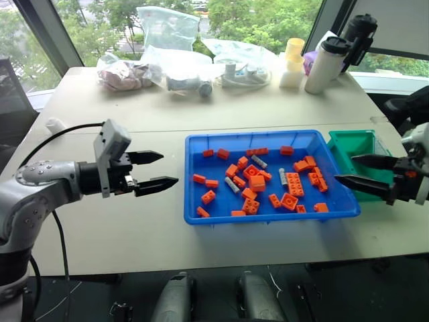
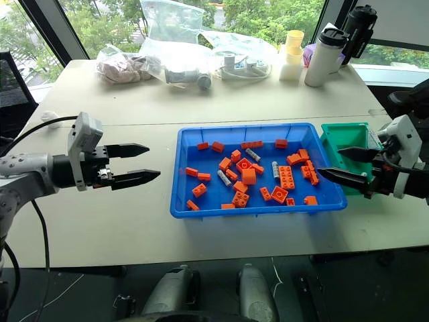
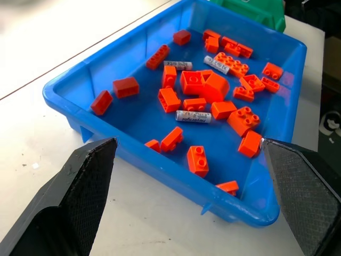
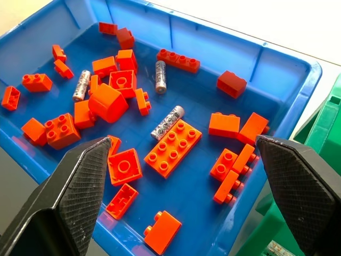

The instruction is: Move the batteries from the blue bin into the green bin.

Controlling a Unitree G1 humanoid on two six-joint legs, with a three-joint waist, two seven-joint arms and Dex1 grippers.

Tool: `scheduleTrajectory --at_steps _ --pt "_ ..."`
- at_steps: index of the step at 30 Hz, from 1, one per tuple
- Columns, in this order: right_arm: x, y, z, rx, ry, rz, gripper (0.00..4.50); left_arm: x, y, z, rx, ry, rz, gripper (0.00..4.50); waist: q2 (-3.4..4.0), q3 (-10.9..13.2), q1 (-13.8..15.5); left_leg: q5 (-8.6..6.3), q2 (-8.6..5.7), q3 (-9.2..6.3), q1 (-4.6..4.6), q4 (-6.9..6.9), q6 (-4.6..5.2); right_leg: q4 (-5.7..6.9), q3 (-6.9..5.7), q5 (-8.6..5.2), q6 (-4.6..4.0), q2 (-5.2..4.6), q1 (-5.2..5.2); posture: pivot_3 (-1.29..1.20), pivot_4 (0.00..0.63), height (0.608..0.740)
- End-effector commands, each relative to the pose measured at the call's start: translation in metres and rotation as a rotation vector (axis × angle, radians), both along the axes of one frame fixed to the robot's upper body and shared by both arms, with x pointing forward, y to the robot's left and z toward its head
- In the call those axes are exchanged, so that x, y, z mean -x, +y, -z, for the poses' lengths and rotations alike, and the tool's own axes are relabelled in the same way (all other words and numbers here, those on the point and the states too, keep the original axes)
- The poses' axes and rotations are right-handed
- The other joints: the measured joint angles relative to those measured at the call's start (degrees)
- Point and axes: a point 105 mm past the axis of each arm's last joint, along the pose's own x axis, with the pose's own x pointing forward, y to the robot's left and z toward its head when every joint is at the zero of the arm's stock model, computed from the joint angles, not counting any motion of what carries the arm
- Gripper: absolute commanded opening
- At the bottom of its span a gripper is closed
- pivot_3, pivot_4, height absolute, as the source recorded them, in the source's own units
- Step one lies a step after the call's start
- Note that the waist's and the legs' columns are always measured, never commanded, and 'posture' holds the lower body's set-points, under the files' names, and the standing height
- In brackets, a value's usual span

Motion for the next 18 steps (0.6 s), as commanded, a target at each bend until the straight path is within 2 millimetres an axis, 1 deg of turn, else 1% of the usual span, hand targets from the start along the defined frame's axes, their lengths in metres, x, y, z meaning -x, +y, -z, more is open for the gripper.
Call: scheduleTrajectory --at_steps 1,3,5,9,10,11,14,16,18 --pt "-0.003 0.003 -0.008 0.002 -0.033 0.002 4.49 -0.001 0.003 -0.002 -0.048 -0.026 0.019 4.50 0.00 0.00 0.00 0.00 0.00 0.00 0.00 0.00 0.00 0.00 0.00 0.00 0.00 0.00 0.00 0.00 0.150 0.740" --pt "-0.005 0.012 -0.008 -0.010 -0.034 -0.020 4.49 -0.001 0.002 0.000 -0.074 -0.021 0.045 4.50 0.00 0.00 -0.01 0.00 0.00 0.00 0.00 0.00 0.00 0.00 0.00 0.00 0.00 0.00 0.00 0.00 0.150 0.740" --pt "-0.011 0.030 -0.013 -0.039 -0.042 -0.063 4.49 -0.002 -0.001 -0.004 -0.083 -0.027 0.079 4.50 0.00 0.00 -0.02 0.00 0.00 0.01 0.00 0.00 0.00 0.00 0.00 0.00 0.00 0.00 0.01 0.00 0.150 0.740" --pt "-0.018 0.089 -0.028 -0.145 -0.030 -0.233 4.49 -0.004 -0.004 -0.018 -0.113 -0.043 0.152 4.50 0.02 0.01 -0.43 0.00 0.01 0.01 -0.01 0.02 0.00 0.05 0.00 0.00 0.00 0.03 -0.05 0.00 0.150 0.740" --pt "-0.020 0.100 -0.031 -0.164 -0.031 -0.263 4.49 -0.003 -0.004 -0.019 -0.125 -0.044 0.168 4.50 0.02 0.01 -0.46 0.00 0.02 0.00 -0.03 -0.01 0.00 0.07 0.00 0.00 0.00 0.04 -0.10 0.00 0.150 0.740" --pt "-0.022 0.113 -0.030 -0.170 -0.020 -0.294 4.49 -0.002 -0.003 -0.021 -0.146 -0.045 0.185 4.50 0.02 0.01 -0.52 0.00 0.05 0.00 -0.03 -0.02 0.00 0.06 0.00 0.00 0.00 0.07 -0.12 0.00 0.150 0.740" --pt "-0.022 0.160 -0.007 -0.131 0.080 -0.401 4.49 0.003 -0.001 -0.025 -0.211 -0.056 0.223 4.50 0.00 0.01 -0.39 0.00 0.06 -0.02 -0.10 -0.06 0.00 0.06 0.00 0.00 -0.01 0.08 -0.21 0.00 0.150 0.740" --pt "-0.020 0.177 0.006 -0.125 0.138 -0.420 4.49 0.005 -0.001 -0.024 -0.226 -0.057 0.227 4.50 0.00 0.01 -0.11 0.00 0.06 -0.02 -0.14 -0.06 0.00 0.05 0.00 0.00 -0.01 0.07 -0.26 0.00 0.150 0.740" --pt "-0.018 0.186 0.014 -0.102 0.165 -0.438 4.49 0.007 -0.002 -0.020 -0.234 -0.054 0.225 4.50 0.00 0.02 0.29 0.00 0.02 -0.03 -0.22 -0.02 0.00 0.06 -0.01 0.00 -0.01 0.00 -0.27 0.00 0.150 0.740"
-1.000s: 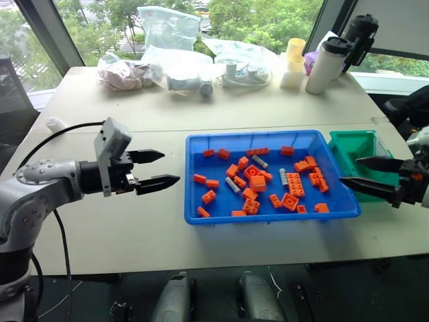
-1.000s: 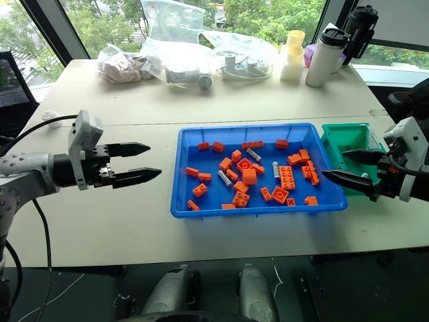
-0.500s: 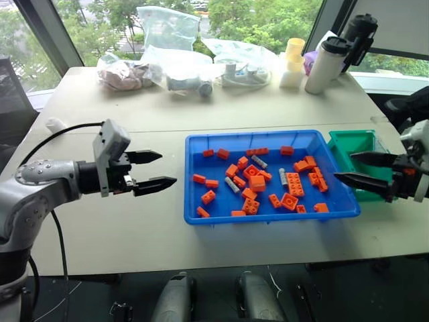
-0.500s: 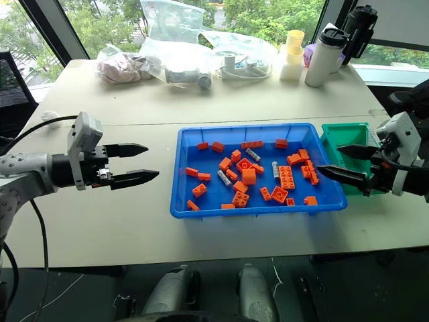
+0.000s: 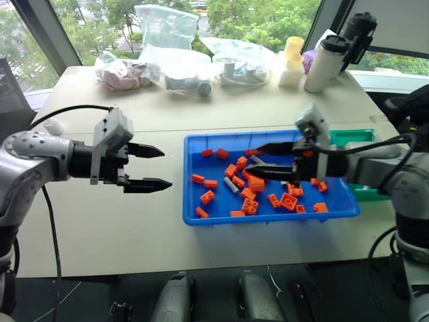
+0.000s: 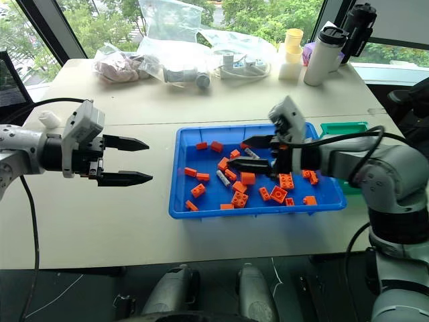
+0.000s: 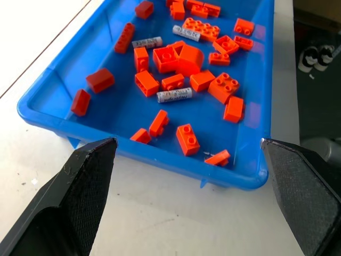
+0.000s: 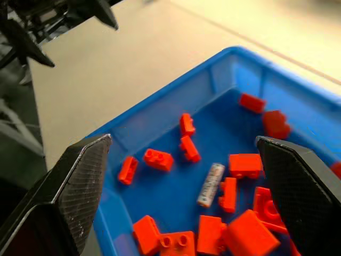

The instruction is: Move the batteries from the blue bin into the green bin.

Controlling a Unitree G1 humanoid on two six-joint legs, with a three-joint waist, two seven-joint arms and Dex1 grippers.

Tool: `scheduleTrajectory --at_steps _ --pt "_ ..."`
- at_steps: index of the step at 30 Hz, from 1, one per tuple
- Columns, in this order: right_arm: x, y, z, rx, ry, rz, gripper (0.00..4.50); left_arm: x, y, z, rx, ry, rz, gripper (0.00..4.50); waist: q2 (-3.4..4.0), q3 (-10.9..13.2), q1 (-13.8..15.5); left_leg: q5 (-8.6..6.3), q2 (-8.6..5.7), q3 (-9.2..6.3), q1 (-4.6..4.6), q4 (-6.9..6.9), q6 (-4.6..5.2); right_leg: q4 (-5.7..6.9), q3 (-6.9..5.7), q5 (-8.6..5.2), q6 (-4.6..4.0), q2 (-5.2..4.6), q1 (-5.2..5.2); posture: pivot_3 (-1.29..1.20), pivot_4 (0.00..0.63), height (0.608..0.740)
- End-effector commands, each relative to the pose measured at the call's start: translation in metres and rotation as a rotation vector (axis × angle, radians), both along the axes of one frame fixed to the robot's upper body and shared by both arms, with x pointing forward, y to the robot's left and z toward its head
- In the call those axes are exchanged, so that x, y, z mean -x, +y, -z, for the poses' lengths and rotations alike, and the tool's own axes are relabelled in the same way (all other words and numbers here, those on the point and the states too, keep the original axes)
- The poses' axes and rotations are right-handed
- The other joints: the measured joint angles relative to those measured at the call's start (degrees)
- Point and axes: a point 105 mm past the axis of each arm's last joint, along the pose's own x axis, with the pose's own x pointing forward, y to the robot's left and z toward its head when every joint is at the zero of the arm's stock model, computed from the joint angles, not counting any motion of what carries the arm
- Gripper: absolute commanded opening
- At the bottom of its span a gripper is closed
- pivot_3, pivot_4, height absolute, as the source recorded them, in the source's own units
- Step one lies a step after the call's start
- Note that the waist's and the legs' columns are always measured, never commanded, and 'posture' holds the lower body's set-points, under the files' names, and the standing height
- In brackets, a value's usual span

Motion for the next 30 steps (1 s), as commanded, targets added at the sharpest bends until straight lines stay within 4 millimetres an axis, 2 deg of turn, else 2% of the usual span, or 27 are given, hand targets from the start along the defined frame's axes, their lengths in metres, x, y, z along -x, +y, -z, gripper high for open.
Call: scheduleTrajectory --at_steps 1,5,11,26,30 --pt "0.003 0.011 0.004 0.054 -0.010 -0.017 4.49 0.005 -0.001 -0.001 -0.027 -0.033 0.009 4.50 0.00 0.00 0.19 0.00 -0.06 0.00 -0.03 0.02 0.00 -0.01 -0.01 0.00 0.00 -0.06 -0.01 0.00 0.150 0.740" --pt "-0.003 0.023 0.022 0.113 0.012 -0.021 4.49 0.008 -0.003 0.006 -0.004 -0.022 -0.020 4.50 -0.03 0.01 -0.29 -0.01 -0.13 0.05 -0.02 0.10 0.02 -0.05 -0.01 0.01 0.01 -0.20 0.04 0.00 0.150 0.740" --pt "-0.019 0.024 0.037 0.192 0.024 0.027 4.49 0.011 -0.007 0.016 0.010 -0.018 -0.044 4.50 -0.04 0.01 -0.37 -0.01 -0.10 0.02 -0.01 0.07 0.02 0.06 -0.06 0.01 0.01 -0.24 -0.02 0.00 0.150 0.740" --pt "-0.038 0.027 0.066 0.329 0.027 0.086 4.49 0.004 -0.013 0.018 0.035 -0.043 -0.065 4.50 -0.04 0.01 -0.37 -0.01 -0.08 0.02 -0.01 0.07 0.02 0.08 -0.06 0.01 0.01 -0.12 -0.05 0.00 0.150 0.740" --pt "-0.036 0.030 0.074 0.364 0.014 0.064 4.49 0.002 -0.014 0.018 0.040 -0.049 -0.067 4.50 -0.04 0.01 -0.42 -0.01 -0.08 0.02 0.00 0.07 0.02 0.09 -0.06 0.01 0.01 -0.11 -0.05 0.00 0.150 0.740"
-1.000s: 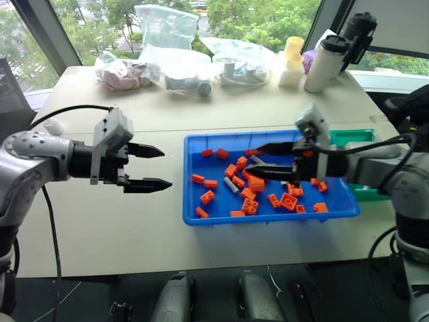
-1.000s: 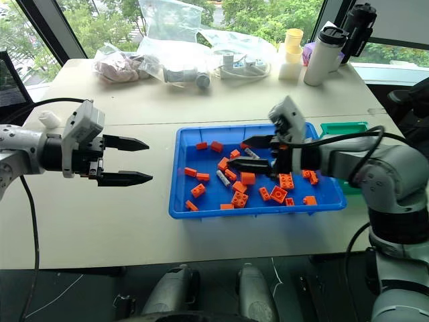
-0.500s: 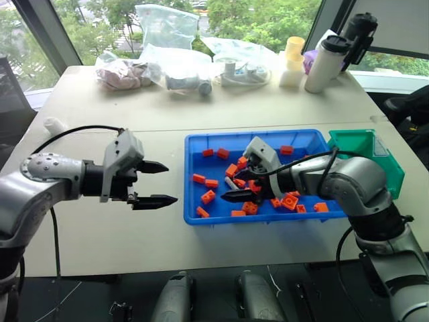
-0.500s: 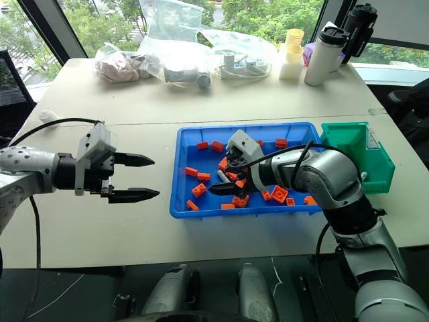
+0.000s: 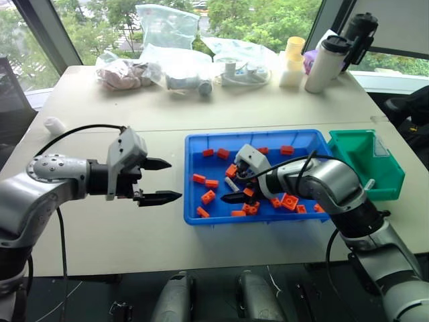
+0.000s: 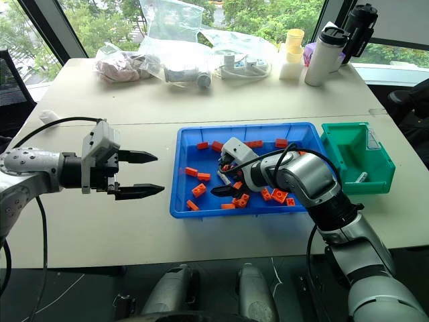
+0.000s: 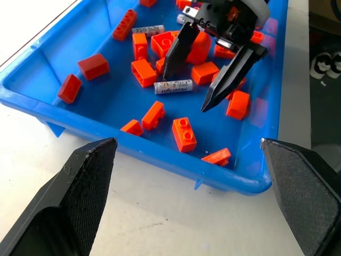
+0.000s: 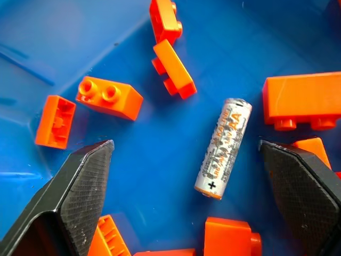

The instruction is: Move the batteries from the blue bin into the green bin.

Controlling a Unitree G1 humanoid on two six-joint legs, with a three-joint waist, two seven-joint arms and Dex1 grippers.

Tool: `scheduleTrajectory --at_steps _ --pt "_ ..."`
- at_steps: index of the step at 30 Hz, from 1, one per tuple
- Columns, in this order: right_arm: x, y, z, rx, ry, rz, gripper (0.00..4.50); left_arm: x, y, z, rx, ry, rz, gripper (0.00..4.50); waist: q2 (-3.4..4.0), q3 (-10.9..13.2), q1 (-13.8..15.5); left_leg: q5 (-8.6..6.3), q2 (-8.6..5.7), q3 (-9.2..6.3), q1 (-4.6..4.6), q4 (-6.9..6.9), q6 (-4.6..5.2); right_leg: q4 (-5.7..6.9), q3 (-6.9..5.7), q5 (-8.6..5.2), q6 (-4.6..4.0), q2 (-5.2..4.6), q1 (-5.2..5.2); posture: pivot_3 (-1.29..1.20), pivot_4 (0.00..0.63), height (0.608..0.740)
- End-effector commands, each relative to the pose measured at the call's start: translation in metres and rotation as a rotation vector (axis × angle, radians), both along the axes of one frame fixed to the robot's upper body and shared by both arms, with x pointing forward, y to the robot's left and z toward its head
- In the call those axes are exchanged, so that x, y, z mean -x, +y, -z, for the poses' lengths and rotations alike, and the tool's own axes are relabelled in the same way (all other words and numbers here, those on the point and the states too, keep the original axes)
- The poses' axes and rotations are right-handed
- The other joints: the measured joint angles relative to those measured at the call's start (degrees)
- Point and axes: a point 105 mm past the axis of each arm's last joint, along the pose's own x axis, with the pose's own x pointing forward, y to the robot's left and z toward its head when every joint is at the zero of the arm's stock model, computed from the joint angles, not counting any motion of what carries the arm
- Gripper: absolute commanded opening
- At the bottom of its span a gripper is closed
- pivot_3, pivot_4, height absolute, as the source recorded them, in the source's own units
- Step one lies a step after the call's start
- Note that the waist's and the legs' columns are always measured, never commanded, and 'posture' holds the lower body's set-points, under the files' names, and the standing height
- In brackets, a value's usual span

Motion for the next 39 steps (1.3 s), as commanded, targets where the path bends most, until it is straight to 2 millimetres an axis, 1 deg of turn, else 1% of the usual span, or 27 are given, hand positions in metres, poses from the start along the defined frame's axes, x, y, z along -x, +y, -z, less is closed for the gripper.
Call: scheduleTrajectory --at_steps 1,3,4,6,9,13,16,18,20,21,23,24,25,26,27,28,29,30,32,34,37,39 --pt "0.000 0.006 -0.001 0.035 -0.043 -0.039 4.25 -0.002 -0.001 -0.008 0.001 -0.049 0.002 4.50 0.00 0.00 -0.02 0.00 0.00 0.00 0.00 0.00 0.00 0.01 0.00 0.00 0.00 0.00 0.00 0.00 0.150 0.740" --pt "0.000 0.006 0.002 0.057 -0.053 -0.047 3.62 -0.002 -0.002 -0.008 0.003 -0.050 0.002 4.50 0.00 0.00 -0.03 0.00 0.00 0.00 0.00 0.00 0.00 0.01 0.00 0.00 0.00 0.01 0.00 0.00 0.150 0.740" --pt "0.000 0.006 0.005 0.073 -0.066 -0.053 3.18 -0.002 -0.002 -0.008 0.006 -0.051 0.002 4.50 0.00 0.00 -0.03 0.00 0.00 0.00 0.00 0.00 0.00 0.01 0.00 0.00 0.00 0.01 0.00 0.00 0.150 0.740" --pt "-0.002 0.006 0.006 0.090 -0.086 -0.059 2.08 -0.003 -0.003 -0.008 0.009 -0.055 -0.001 4.50 0.00 0.00 -0.04 0.00 0.00 0.00 0.00 0.00 0.00 0.01 0.00 0.00 0.00 0.01 0.00 0.00 0.150 0.740" --pt "-0.007 0.006 -0.001 0.088 -0.134 -0.050 0.53 -0.003 -0.003 -0.008 0.011 -0.057 -0.001 4.50 0.00 0.00 -0.01 0.00 0.00 0.00 0.00 0.00 0.00 0.01 0.00 0.00 0.00 0.01 0.00 0.00 0.150 0.740" --pt "-0.015 0.003 -0.012 0.076 -0.182 -0.019 0.53 -0.002 -0.003 -0.008 0.011 -0.054 0.002 4.50 0.00 0.00 -0.01 0.00 0.00 0.00 0.00 0.00 0.00 0.01 0.00 0.00 0.00 0.00 -0.01 0.00 0.150 0.740" --pt "-0.015 -0.009 -0.047 -0.005 -0.244 0.043 0.53 -0.006 -0.007 -0.007 0.015 -0.071 0.006 4.50 0.01 0.00 0.11 0.00 0.00 0.00 0.00 0.00 0.00 0.01 0.00 0.00 0.00 0.00 -0.02 0.00 0.150 0.740" --pt "-0.017 -0.019 -0.072 -0.083 -0.278 0.111 0.53 -0.008 -0.014 -0.009 0.044 -0.088 0.025 4.50 0.01 0.00 0.37 0.00 -0.01 0.00 -0.01 0.00 0.00 0.01 0.00 0.00 0.00 -0.02 -0.01 0.00 0.150 0.740" --pt "-0.020 -0.033 -0.092 -0.155 -0.282 0.205 0.53 -0.013 -0.020 -0.016 0.089 -0.118 0.029 4.50 -0.01 0.00 0.38 0.00 -0.03 -0.01 -0.02 0.00 0.00 0.01 0.00 0.00 0.00 -0.05 0.01 0.00 0.150 0.740" --pt "-0.021 -0.037 -0.097 -0.174 -0.283 0.238 0.53 -0.016 -0.021 -0.019 0.106 -0.129 0.026 4.50 -0.01 0.00 0.36 0.00 -0.03 -0.01 -0.02 0.01 0.00 0.00 0.00 0.00 0.00 -0.04 0.02 0.00 0.150 0.740" --pt "-0.027 -0.070 -0.131 -0.276 -0.351 0.385 0.53 -0.027 -0.032 -0.027 0.172 -0.153 0.033 4.50 -0.01 -0.01 0.42 0.00 -0.02 -0.02 -0.01 0.00 0.00 0.00 0.00 0.01 0.00 -0.04 0.02 0.00 0.150 0.740" --pt "-0.027 -0.080 -0.141 -0.309 -0.372 0.428 0.53 -0.030 -0.036 -0.029 0.190 -0.158 0.040 4.50 -0.01 -0.01 0.57 0.00 -0.03 -0.02 -0.01 0.00 0.00 0.01 -0.01 0.00 0.00 -0.04 0.02 0.00 0.150 0.740" --pt "-0.027 -0.085 -0.146 -0.329 -0.382 0.453 0.53 -0.032 -0.038 -0.030 0.200 -0.161 0.043 4.50 -0.01 -0.01 0.41 0.00 -0.03 -0.02 -0.02 0.00 0.00 0.01 -0.02 0.01 0.00 -0.04 0.02 0.00 0.150 0.740" --pt "-0.028 -0.111 -0.154 -0.325 -0.430 0.540 0.53 -0.034 -0.047 -0.029 0.206 -0.159 0.075 4.50 -0.01 -0.01 0.30 0.00 -0.03 -0.01 -0.02 0.00 0.00 -0.01 -0.02 0.01 0.00 -0.03 0.01 0.00 0.150 0.740" --pt "-0.028 -0.145 -0.157 -0.294 -0.463 0.651 0.53 -0.036 -0.057 -0.029 0.214 -0.160 0.109 4.50 -0.01 -0.01 0.38 0.00 -0.03 0.00 -0.02 -0.02 0.00 -0.01 0.00 0.01 0.00 -0.04 0.02 0.00 0.150 0.740" --pt "-0.025 -0.168 -0.160 -0.269 -0.486 0.726 0.53 -0.037 -0.065 -0.029 0.218 -0.162 0.133 4.50 -0.01 -0.01 0.77 0.00 -0.05 0.01 -0.02 -0.06 0.00 -0.05 -0.01 0.01 0.00 -0.04 0.02 0.00 0.150 0.740" --pt "-0.022 -0.186 -0.160 -0.259 -0.489 0.777 0.53 -0.038 -0.070 -0.028 0.222 -0.162 0.153 4.50 -0.01 -0.01 1.17 0.00 -0.10 -0.02 -0.03 -0.06 0.00 -0.08 -0.03 0.01 0.00 -0.10 0.05 0.00 0.150 0.740" --pt "-0.018 -0.199 -0.157 -0.259 -0.476 0.812 0.53 -0.040 -0.073 -0.028 0.221 -0.164 0.165 4.50 -0.01 -0.01 1.38 0.00 -0.13 0.01 -0.03 -0.06 0.00 -0.13 -0.04 0.01 0.00 -0.12 0.06 0.00 0.150 0.740" --pt "-0.014 -0.225 -0.147 -0.178 -0.488 0.881 0.53 -0.042 -0.078 -0.026 0.216 -0.162 0.188 4.50 -0.01 -0.01 1.20 -0.02 -0.16 0.12 -0.03 -0.06 0.04 -0.15 0.01 0.01 0.00 -0.15 0.06 0.00 0.150 0.740" --pt "-0.010 -0.241 -0.138 -0.118 -0.494 0.921 0.53 -0.043 -0.080 -0.024 0.203 -0.161 0.207 4.50 -0.01 -0.01 0.40 -0.02 -0.13 0.16 -0.01 -0.06 0.05 -0.14 0.05 0.01 0.01 -0.12 0.06 0.00 0.150 0.740" --pt "-0.008 -0.252 -0.133 -0.090 -0.497 0.944 0.53 -0.044 -0.080 -0.022 0.193 -0.162 0.219 4.50 0.08 -0.03 -0.55 -0.02 -0.02 0.23 0.08 -0.06 0.05 -0.02 0.17 0.01 0.01 0.05 0.05 0.00 0.150 0.740" --pt "-0.004 -0.264 -0.118 -0.046 -0.462 0.979 0.53 -0.045 -0.078 -0.021 0.187 -0.159 0.218 4.50 0.09 -0.03 -0.58 -0.02 0.05 0.22 0.11 -0.06 0.05 0.06 0.21 0.01 0.01 0.14 0.02 0.00 0.150 0.740"
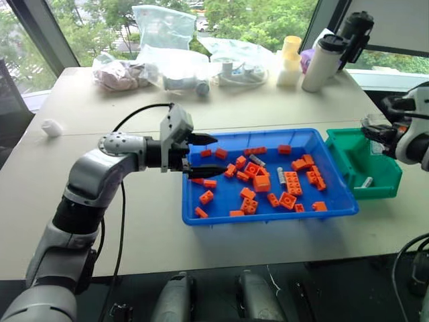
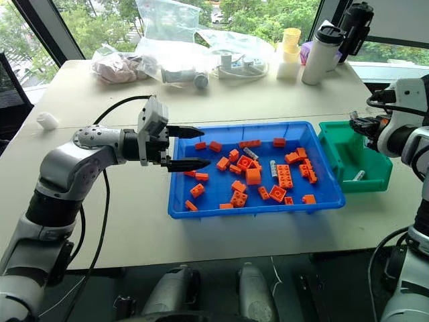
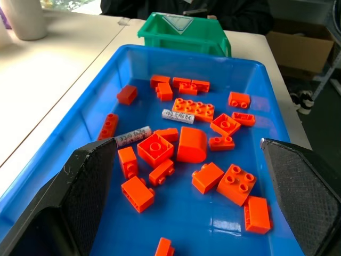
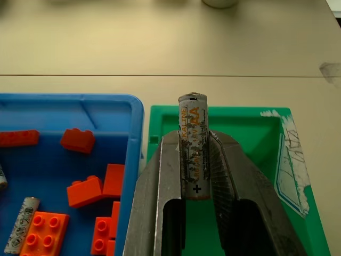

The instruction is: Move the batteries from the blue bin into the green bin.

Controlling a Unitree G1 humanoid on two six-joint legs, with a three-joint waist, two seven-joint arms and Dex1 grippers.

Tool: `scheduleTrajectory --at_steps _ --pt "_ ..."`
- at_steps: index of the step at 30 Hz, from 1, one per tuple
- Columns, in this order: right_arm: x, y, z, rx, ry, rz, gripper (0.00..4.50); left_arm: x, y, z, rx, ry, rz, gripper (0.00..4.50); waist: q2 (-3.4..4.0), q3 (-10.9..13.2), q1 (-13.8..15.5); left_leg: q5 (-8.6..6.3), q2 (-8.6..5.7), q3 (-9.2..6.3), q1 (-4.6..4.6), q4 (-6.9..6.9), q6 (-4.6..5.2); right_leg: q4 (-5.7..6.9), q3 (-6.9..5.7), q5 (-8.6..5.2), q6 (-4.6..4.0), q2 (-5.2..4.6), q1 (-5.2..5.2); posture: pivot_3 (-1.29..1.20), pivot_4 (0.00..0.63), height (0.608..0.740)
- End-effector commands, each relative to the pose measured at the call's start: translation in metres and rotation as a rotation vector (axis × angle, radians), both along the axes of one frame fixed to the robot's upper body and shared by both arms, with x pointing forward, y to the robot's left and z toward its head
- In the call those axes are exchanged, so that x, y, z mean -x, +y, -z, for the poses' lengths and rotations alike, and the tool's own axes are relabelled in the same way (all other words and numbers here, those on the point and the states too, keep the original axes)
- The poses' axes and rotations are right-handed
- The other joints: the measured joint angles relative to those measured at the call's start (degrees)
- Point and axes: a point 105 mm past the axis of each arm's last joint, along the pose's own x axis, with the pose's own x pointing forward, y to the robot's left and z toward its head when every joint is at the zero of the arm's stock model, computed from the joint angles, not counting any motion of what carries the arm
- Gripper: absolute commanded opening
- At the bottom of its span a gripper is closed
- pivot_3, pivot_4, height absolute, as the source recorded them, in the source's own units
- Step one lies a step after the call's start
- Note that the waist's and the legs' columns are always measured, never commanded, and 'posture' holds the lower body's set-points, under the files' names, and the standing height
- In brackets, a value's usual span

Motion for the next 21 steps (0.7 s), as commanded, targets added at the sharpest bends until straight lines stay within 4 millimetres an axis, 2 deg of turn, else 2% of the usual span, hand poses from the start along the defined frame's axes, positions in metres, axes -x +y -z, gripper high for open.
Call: scheduleTrajectory --at_steps 1,8,12,14,16,17,20,21 --pt "0.008 -0.017 -0.003 0.056 -0.019 0.049 0.53 -0.001 0.004 -0.008 -0.003 -0.044 0.005 4.50 0.00 0.00 0.25 0.00 0.04 -0.04 0.00 0.00 0.00 0.00 0.00 0.00 0.00 0.07 0.00 0.00 0.150 0.740" --pt "0.008 -0.029 0.024 0.058 0.052 0.086 0.53 -0.002 0.009 -0.003 -0.022 -0.050 -0.017 4.50 0.00 0.00 0.75 0.00 0.02 -0.05 -0.02 0.05 0.00 -0.01 0.00 0.00 0.00 0.05 0.02 0.00 0.150 0.740" --pt "0.008 -0.038 0.029 0.075 0.063 0.112 0.53 -0.003 0.013 -0.004 -0.023 -0.055 -0.034 4.50 0.00 0.00 0.80 0.00 0.01 -0.05 -0.03 0.05 0.00 -0.01 0.00 0.00 0.00 0.05 0.02 0.00 0.150 0.740" --pt "0.006 -0.040 0.028 0.081 0.058 0.116 1.18 -0.003 0.015 -0.004 -0.024 -0.056 -0.038 4.50 0.00 0.00 0.78 0.00 0.01 -0.05 -0.02 0.05 0.00 -0.01 0.00 0.00 0.00 0.05 0.02 0.00 0.150 0.740" --pt "0.005 -0.040 0.027 0.093 0.053 0.114 2.10 -0.003 0.016 -0.004 -0.026 -0.057 -0.042 4.50 0.00 0.00 0.77 0.00 0.01 -0.06 -0.02 0.05 0.00 -0.01 0.00 0.00 0.00 0.05 0.02 0.00 0.150 0.740" --pt "0.004 -0.040 0.026 0.096 0.050 0.116 2.39 -0.003 0.017 -0.004 -0.026 -0.057 -0.045 4.50 0.00 0.00 0.78 0.00 0.01 -0.06 -0.02 0.05 0.00 -0.01 0.00 0.00 0.00 0.05 0.02 0.00 0.150 0.740" --pt "0.002 -0.040 0.020 0.105 0.033 0.116 3.92 -0.004 0.019 -0.004 -0.027 -0.057 -0.054 4.50 0.00 0.00 0.78 0.00 0.01 -0.05 -0.02 0.05 -0.01 -0.01 0.00 0.00 0.00 0.05 0.02 0.00 0.150 0.740" --pt "0.001 -0.039 0.018 0.105 0.028 0.113 3.92 -0.004 0.020 -0.004 -0.027 -0.057 -0.057 4.50 0.00 0.00 0.77 0.00 0.01 -0.06 -0.02 0.05 -0.01 -0.01 0.00 0.00 0.00 0.05 0.02 0.00 0.150 0.740"
